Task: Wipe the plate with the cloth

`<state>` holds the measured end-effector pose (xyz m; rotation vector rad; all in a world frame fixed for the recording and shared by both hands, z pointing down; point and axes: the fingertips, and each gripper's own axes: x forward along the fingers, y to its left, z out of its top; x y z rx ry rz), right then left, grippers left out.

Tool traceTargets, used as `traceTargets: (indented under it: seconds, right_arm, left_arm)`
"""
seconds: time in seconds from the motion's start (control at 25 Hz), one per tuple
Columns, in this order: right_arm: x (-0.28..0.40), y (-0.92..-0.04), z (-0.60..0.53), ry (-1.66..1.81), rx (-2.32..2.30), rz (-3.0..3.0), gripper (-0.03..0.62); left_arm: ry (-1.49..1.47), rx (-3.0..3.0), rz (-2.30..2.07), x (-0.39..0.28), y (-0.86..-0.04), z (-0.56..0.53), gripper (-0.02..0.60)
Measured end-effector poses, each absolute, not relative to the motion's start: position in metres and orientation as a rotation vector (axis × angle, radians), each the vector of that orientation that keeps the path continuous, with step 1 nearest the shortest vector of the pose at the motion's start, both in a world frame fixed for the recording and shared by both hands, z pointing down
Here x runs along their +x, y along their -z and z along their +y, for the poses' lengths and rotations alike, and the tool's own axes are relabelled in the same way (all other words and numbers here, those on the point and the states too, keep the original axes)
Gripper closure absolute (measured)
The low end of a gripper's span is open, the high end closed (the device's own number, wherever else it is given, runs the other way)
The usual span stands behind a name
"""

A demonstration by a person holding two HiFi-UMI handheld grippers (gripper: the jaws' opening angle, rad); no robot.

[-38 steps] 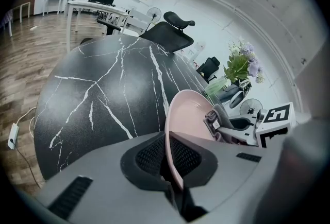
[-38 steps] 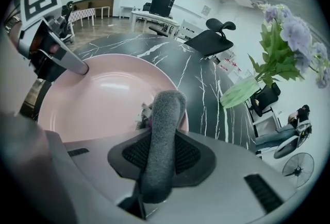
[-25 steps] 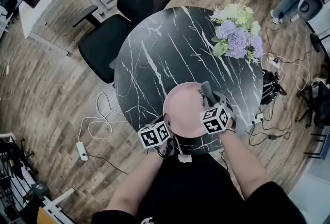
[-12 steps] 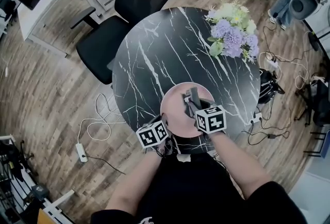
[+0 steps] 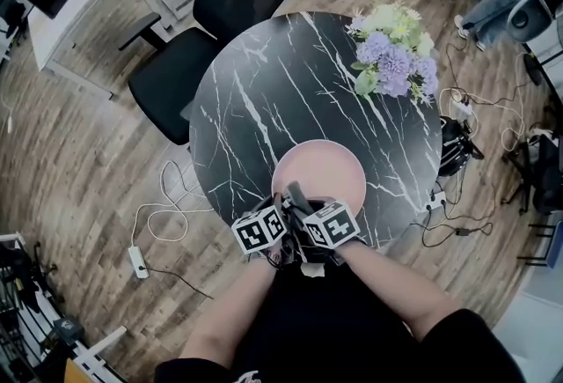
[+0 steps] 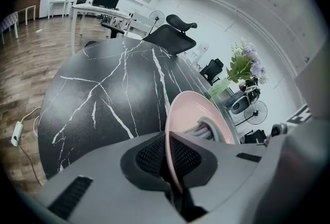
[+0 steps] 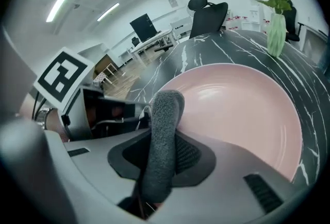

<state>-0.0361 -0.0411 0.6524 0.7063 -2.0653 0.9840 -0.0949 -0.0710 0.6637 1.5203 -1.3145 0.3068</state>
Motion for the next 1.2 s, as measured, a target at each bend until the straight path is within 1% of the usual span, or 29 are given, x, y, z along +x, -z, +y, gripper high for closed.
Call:
traceTargets:
  seconds: [0.24, 0.48, 0.92, 1.2]
  right_arm:
    - [-0.024, -0.662, -0.022, -0.809, 0.585, -2.04, 0.487]
    - [0.003, -0.658, -0.013, -0.639, 0.5, -1.964, 0.485]
    - [0.07, -0.662, -0.043, -0.415, 0.571, -1.838, 0.485]
    - [0.093, -0.661, -0.069, -0.332, 0.626, -1.779, 0.485]
  left_arm:
    - [-0.302, 1.518, -1.317, -0.096, -0.664, -0.072, 0.552]
    - [-0.3, 1.517, -1.318, -0.095, -0.663, -0.071, 0.552]
    - [-0.295, 1.521, -1.32, -0.095, -0.663, -0.071, 0.552]
    - [-0.299, 1.525, -1.317, -0.094, -0.662, -0.07, 0.552]
